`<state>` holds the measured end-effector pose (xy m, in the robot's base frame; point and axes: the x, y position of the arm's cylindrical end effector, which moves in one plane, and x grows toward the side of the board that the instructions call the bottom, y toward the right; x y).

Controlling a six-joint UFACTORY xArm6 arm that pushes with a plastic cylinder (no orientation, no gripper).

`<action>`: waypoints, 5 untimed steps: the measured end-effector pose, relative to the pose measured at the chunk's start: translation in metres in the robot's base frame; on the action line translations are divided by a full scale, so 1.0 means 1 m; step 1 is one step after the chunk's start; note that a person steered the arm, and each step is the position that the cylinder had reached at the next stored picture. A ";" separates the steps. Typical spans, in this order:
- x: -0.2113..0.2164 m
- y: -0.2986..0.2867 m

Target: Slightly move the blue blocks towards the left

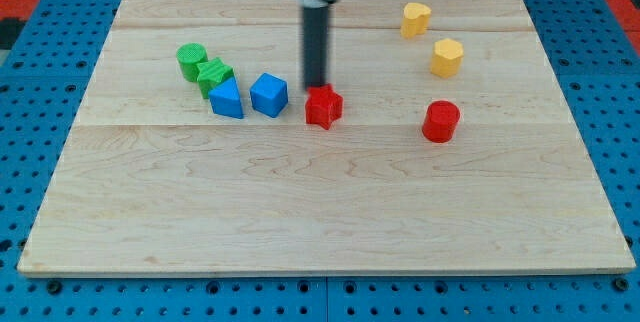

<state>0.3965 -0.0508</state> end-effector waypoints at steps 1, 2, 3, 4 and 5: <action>0.035 -0.008; 0.050 0.035; 0.046 0.013; 0.039 -0.016; 0.024 -0.010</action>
<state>0.4205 -0.0612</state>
